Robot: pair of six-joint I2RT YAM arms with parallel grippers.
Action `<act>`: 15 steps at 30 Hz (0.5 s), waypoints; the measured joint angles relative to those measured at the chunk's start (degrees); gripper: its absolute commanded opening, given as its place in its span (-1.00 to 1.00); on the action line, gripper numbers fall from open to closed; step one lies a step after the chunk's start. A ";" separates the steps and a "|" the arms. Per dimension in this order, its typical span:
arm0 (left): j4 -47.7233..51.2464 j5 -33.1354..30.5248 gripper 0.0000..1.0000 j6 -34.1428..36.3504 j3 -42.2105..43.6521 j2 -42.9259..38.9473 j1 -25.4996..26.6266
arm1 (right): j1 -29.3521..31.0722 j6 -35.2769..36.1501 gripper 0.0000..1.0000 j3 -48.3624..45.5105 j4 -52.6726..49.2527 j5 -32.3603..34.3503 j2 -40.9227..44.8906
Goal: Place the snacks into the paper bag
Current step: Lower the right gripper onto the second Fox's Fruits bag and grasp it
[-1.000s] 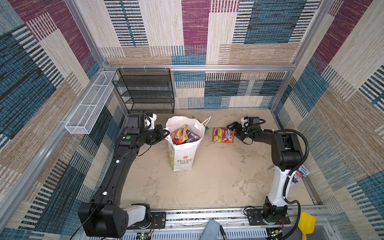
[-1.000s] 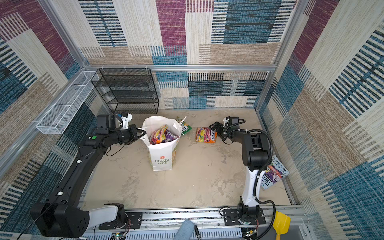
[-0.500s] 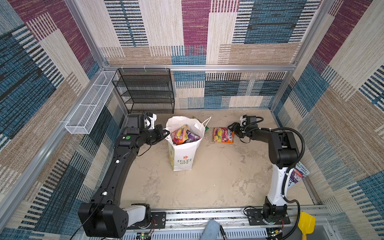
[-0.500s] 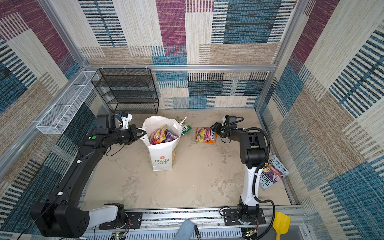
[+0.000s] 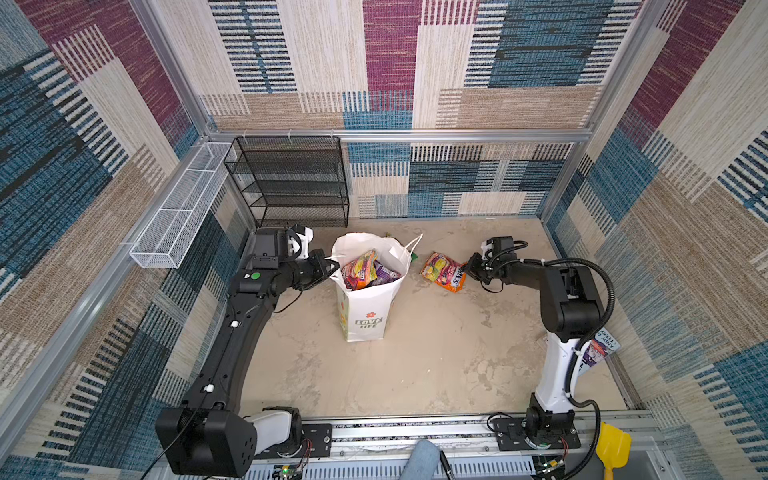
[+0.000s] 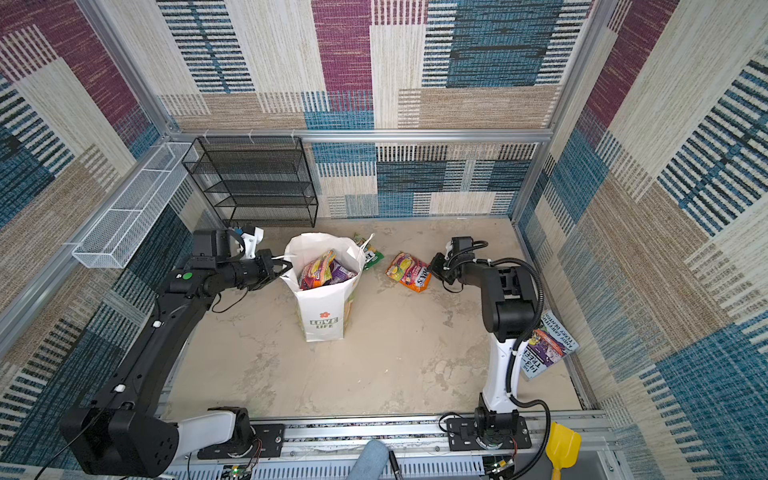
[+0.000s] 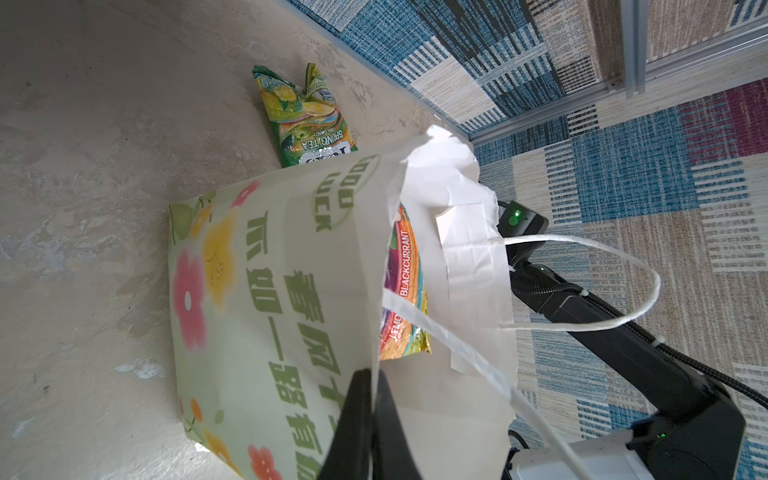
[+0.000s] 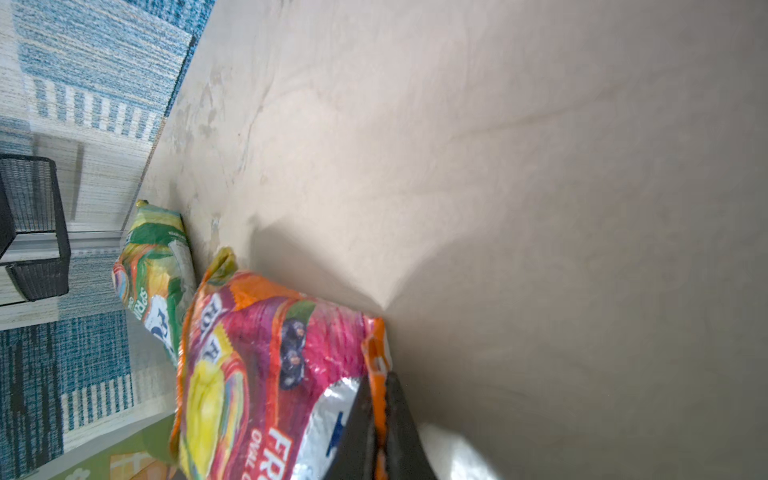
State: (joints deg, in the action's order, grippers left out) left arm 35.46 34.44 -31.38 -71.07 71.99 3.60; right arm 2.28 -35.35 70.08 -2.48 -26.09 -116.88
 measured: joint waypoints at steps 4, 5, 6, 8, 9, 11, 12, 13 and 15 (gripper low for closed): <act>0.00 0.00 -1.00 0.00 0.00 -0.02 -0.09 | 0.00 -0.66 -0.96 -0.87 -1.64 -1.14 2.32; 0.00 0.00 -1.00 0.00 0.00 -0.02 -0.09 | 0.00 -0.83 -0.97 -1.07 -1.70 -1.44 2.84; 0.00 0.02 -1.00 0.00 0.00 -0.02 -0.09 | 0.00 -0.92 -0.99 -1.27 -1.73 -1.81 3.48; 0.00 0.02 -1.00 0.00 0.00 -0.02 -0.13 | 0.00 -1.49 -1.00 -1.73 -1.68 -2.38 4.79; 0.00 0.02 -1.00 0.00 0.00 -0.02 -0.15 | 0.00 -1.77 -1.00 -1.99 -1.68 -2.64 5.55; 0.00 0.02 -1.00 -0.02 0.00 -0.02 -0.20 | 0.00 -2.21 -1.00 -2.56 -1.66 -3.13 6.97; 0.00 0.02 -1.00 -0.02 0.00 -0.02 -0.20 | 0.00 -2.40 -1.00 -2.86 -1.70 -3.39 7.85; 0.00 0.02 -1.00 -0.02 0.00 -0.02 -0.20 | 0.00 -2.78 -1.00 -3.23 -1.70 -3.52 8.98; 0.00 0.04 -1.00 -0.02 0.00 -0.02 -0.20 | 0.00 -3.15 -1.00 -3.80 -1.66 -3.76 11.17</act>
State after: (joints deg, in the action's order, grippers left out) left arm 35.46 34.48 -31.40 -71.07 71.96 3.40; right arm 2.28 -38.50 66.28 -4.14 -29.85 -105.71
